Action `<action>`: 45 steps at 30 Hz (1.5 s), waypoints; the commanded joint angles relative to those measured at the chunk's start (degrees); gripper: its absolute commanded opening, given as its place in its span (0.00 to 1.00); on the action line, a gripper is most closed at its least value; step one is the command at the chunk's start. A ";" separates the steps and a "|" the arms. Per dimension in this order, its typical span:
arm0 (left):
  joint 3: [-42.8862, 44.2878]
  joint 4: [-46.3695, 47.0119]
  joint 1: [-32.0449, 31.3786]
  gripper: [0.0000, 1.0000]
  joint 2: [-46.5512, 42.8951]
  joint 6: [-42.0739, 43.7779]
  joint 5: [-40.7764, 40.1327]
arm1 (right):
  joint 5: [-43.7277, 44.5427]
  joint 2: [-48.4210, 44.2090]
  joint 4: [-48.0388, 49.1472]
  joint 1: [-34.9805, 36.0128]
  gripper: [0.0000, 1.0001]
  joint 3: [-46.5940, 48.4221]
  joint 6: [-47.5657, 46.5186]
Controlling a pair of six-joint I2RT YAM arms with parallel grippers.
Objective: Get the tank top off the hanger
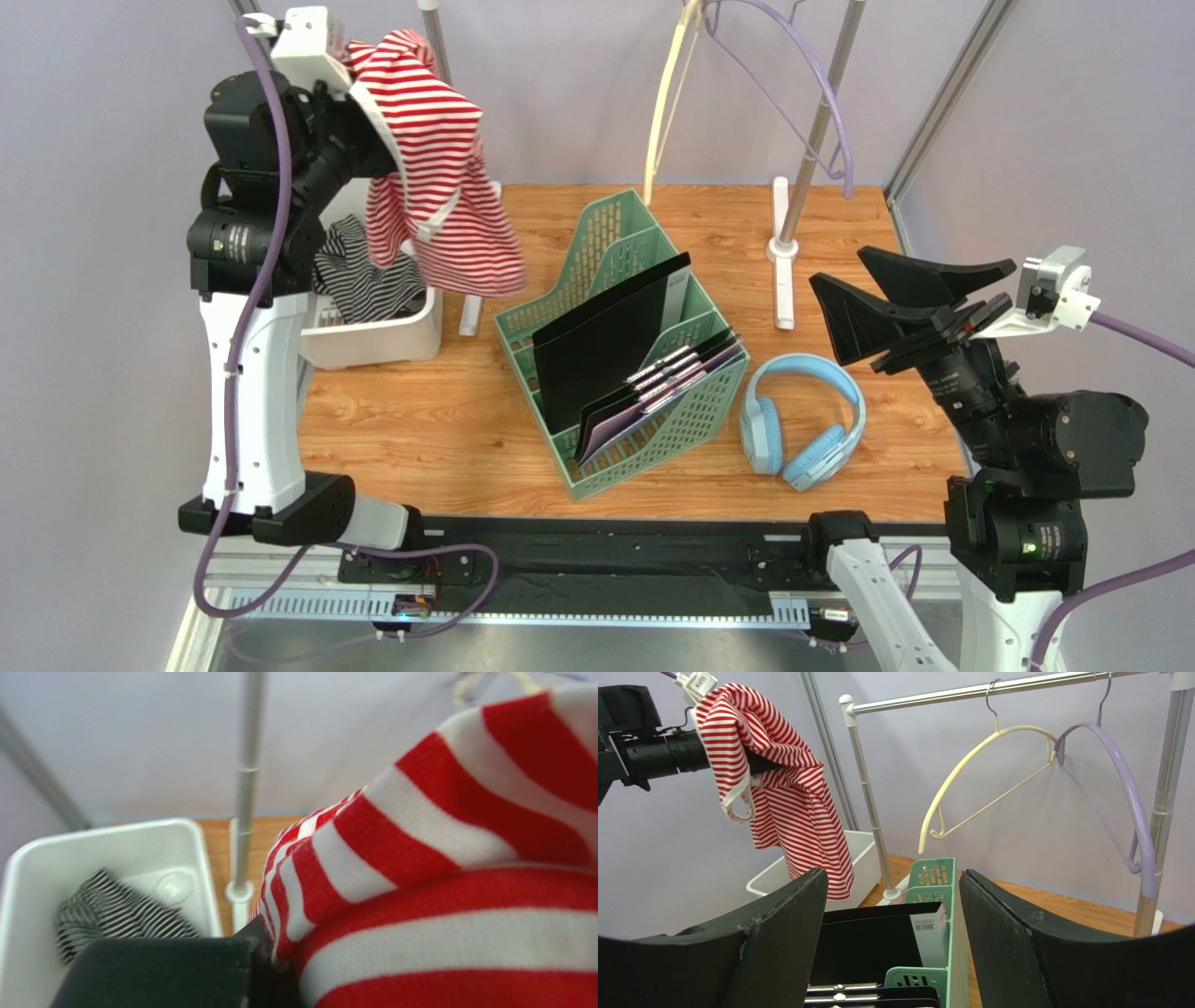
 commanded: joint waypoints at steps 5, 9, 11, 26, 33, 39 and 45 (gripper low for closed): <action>1.56 -5.35 10.97 0.00 5.44 -2.77 -10.63 | 0.85 -1.25 -0.69 0.16 0.75 -1.92 -2.16; -0.36 -4.57 12.31 0.00 7.12 -6.46 -16.16 | 0.07 -1.43 -0.17 0.60 0.75 -2.62 -1.54; -3.61 -2.56 12.48 0.00 6.51 -7.52 -17.05 | -0.81 -1.43 0.19 0.77 0.75 -2.71 -1.10; -17.25 -6.93 19.78 0.00 6.41 -24.12 -15.73 | -1.78 -2.66 -2.54 1.48 0.75 -4.55 -2.16; -19.80 -7.46 21.88 0.00 10.80 -27.21 -13.54 | -2.40 -2.92 -2.80 1.56 0.75 -5.08 -1.98; -14.88 -11.51 25.57 0.00 22.31 -27.39 -5.47 | -2.40 -3.19 -2.89 1.65 0.75 -5.61 -1.98; -18.72 -10.38 26.37 0.00 25.67 -27.30 -3.08 | -2.49 -3.36 -2.54 1.92 0.75 -6.75 -1.89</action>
